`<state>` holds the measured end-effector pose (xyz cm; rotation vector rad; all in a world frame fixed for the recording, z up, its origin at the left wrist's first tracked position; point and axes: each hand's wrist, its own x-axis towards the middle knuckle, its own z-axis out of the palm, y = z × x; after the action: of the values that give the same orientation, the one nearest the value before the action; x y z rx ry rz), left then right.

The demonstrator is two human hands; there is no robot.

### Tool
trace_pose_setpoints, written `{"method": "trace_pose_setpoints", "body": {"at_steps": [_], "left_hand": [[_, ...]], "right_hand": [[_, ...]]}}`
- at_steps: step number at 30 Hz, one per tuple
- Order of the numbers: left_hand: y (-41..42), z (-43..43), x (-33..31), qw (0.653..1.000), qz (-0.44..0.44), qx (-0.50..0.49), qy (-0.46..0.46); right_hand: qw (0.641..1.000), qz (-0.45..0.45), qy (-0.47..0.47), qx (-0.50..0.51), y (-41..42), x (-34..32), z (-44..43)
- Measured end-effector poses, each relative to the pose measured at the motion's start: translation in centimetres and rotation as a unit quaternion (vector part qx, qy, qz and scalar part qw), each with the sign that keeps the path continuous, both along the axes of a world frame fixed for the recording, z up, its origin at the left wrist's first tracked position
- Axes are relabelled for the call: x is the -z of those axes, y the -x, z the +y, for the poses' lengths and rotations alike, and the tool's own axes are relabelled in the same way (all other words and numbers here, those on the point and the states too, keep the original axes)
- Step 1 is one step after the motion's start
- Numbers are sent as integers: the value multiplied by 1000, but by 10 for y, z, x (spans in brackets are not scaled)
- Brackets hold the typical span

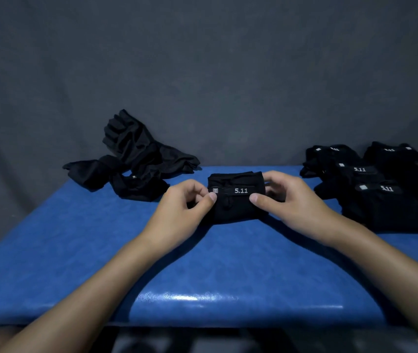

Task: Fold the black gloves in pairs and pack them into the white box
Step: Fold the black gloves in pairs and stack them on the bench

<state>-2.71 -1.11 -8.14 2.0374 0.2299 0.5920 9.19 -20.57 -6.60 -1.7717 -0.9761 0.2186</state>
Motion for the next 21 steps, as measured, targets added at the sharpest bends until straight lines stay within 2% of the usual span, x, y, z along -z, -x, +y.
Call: {"method": "trace_pose_setpoints", "body": {"at_steps": [11,18,21], "left_hand": [[-9,3,4,998,-15,-48,-29],[-8,3,5,994,23,-60,-86],[-8,6,5,994,30,-54,-87]], "right_hand": [[992,-58,63,88,-13,13,21],[982,-99,114,112,-12,16,21],[983,-113,113,85,-8,17,15]]}}
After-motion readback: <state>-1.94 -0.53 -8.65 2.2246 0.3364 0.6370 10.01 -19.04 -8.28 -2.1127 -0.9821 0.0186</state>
